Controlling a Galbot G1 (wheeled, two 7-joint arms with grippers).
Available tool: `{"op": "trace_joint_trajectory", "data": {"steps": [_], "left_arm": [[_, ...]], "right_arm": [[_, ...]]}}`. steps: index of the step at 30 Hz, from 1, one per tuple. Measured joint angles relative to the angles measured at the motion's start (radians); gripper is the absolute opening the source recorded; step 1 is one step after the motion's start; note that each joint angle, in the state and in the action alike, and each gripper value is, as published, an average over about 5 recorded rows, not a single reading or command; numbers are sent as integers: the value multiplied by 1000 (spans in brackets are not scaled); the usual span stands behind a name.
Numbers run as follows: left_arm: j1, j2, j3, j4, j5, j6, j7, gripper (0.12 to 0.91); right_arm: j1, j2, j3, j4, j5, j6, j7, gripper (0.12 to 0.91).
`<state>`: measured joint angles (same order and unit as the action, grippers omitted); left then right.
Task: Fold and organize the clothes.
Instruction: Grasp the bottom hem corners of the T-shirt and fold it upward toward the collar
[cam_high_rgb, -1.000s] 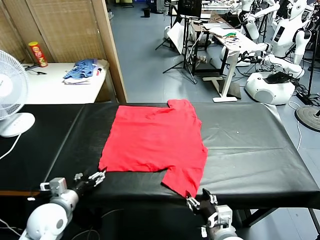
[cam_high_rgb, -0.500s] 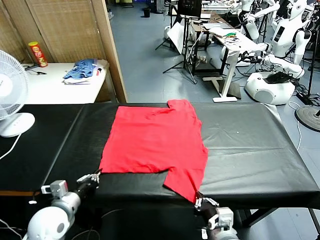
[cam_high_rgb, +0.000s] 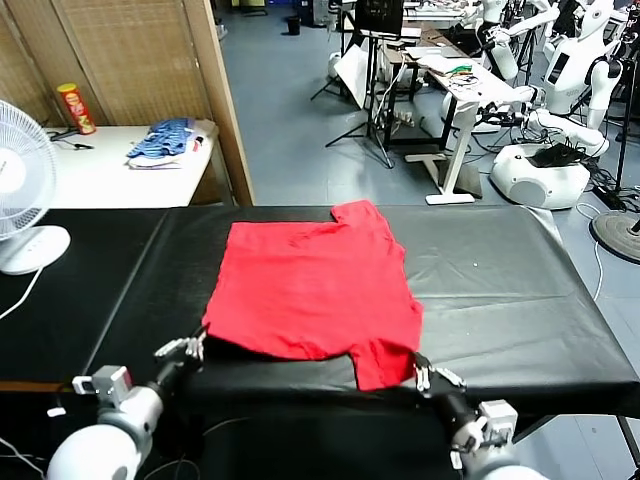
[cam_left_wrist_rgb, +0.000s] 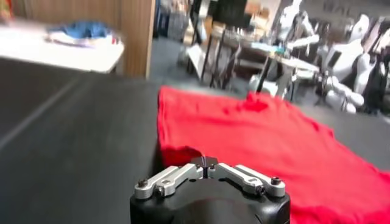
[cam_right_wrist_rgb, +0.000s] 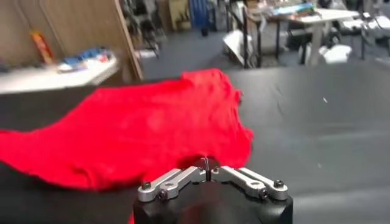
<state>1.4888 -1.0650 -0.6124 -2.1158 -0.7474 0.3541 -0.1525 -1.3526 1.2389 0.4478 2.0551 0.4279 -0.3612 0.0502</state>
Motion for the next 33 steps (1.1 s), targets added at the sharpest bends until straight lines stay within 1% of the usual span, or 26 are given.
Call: {"op": "trace_joint_trajectory", "data": {"steps": [4,8,16,21,24,25,27,30,31,32,33], "left_arm": [[-63,-8,16,59,20,-21,-1,125],[-118,-25,36,117,55,-38,-8,125],[-182,-33,67,205,105,-43,-4,125],[-228,-27,90,252,135,-43,-3,125],[-259,-16,106,282,148,-43,-2,125],[-270,-13,113,293,151,-43,-2,125],[-291,-8,127,312,155,-40,-1,125],[-313,-8,144,330,157,-32,0,126],[-316,-9,148,332,158,-29,0,138],[-318,-10,149,333,158,-27,0,166],[-318,-10,150,333,159,-26,1,194]], "right_arm": [[89,-12,-25,-93,10,36,-6,122],[177,-28,-53,-186,18,50,-11,122],[354,-38,-137,-369,11,67,-27,122],[447,-26,-189,-464,7,61,-39,122],[475,-23,-202,-492,22,27,-36,129],[478,-25,-203,-494,32,10,-33,147],[475,-33,-201,-482,53,-30,-26,217],[447,-55,-191,-430,86,-84,-12,380],[431,-65,-185,-406,97,-97,-7,430],[414,-75,-179,-379,107,-108,-4,497],[394,-85,-172,-351,114,-117,-1,547]]}}
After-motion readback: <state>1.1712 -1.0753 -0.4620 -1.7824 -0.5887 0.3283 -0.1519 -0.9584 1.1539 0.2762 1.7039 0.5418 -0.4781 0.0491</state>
